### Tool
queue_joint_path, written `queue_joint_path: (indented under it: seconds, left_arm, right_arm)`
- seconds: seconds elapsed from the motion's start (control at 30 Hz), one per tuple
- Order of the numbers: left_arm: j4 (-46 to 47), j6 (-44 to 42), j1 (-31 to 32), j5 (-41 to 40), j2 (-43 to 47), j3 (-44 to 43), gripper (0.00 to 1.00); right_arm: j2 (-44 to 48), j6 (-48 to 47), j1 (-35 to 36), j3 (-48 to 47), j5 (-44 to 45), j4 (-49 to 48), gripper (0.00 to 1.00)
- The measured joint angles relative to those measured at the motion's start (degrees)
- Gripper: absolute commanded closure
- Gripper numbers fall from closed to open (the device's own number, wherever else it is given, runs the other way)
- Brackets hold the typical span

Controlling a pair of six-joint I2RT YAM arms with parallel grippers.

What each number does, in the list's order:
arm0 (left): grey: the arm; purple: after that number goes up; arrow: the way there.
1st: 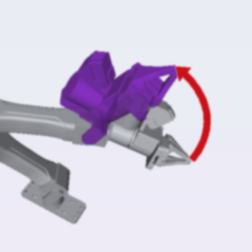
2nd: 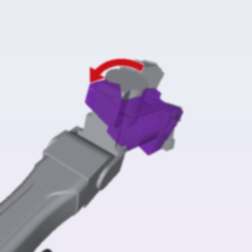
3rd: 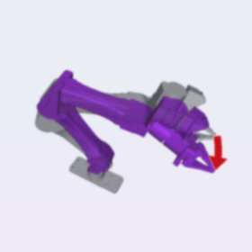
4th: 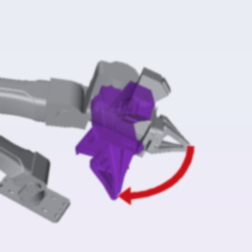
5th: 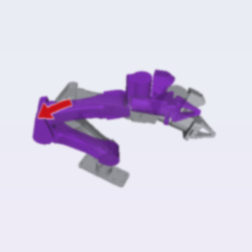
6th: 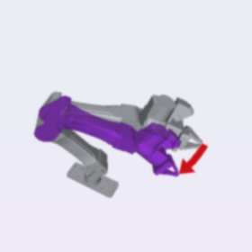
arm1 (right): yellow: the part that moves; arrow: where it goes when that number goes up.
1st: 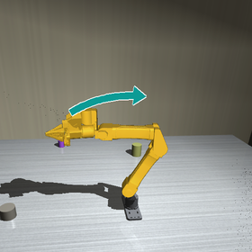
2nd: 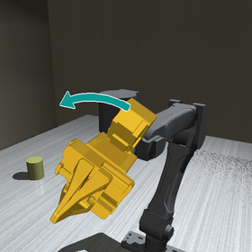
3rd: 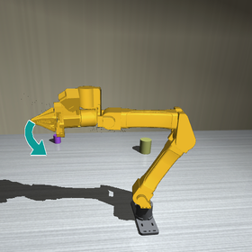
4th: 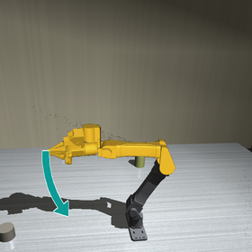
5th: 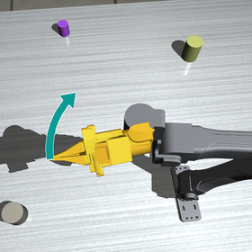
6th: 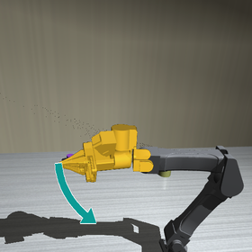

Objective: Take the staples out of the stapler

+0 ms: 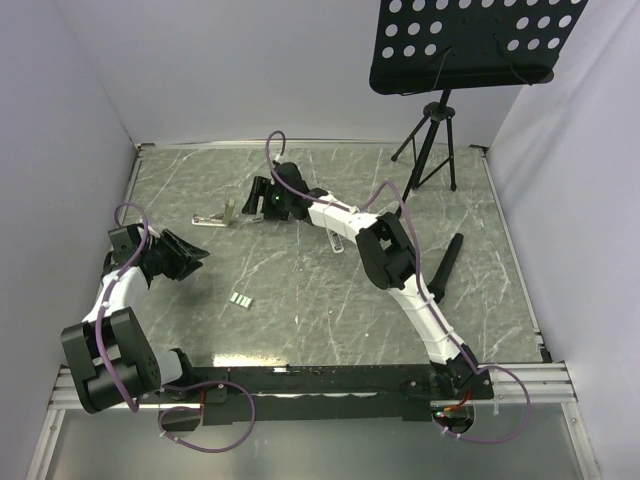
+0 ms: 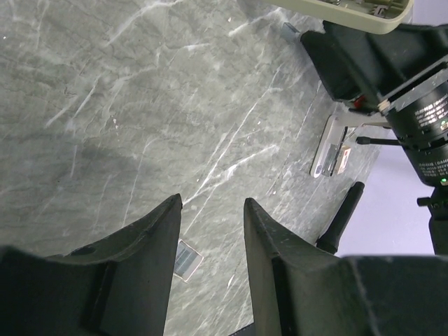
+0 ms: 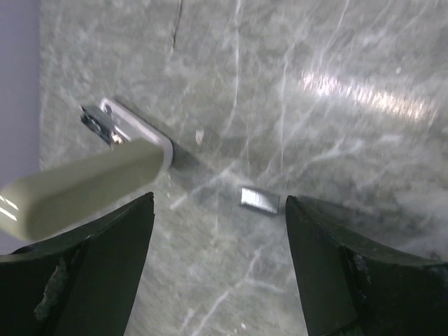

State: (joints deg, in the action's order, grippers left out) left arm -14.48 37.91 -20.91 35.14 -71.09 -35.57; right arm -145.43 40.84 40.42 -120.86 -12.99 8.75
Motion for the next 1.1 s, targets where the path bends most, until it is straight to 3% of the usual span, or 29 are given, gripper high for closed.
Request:
queue_joint_path:
  seconds: [0.5, 0.63, 1.1]
  left_arm:
    - [0.0, 0.0, 0.11, -0.02, -0.44, 0.0, 0.54]
    - [-0.02, 0.0, 0.11, -0.02, -0.44, 0.0, 0.54]
    - [-0.02, 0.0, 0.17, -0.02, -0.44, 0.0, 0.55]
  right_arm:
    - [-3.76, 7.8, -1.07, -3.5, -4.72, -3.21, 0.29]
    - [-3.85, 8.26, -1.07, -2.25, -6.78, -4.17, 0.34]
    - [-2.95, 5.68, -0.66, 2.05, -10.99, -9.22, 0.38]
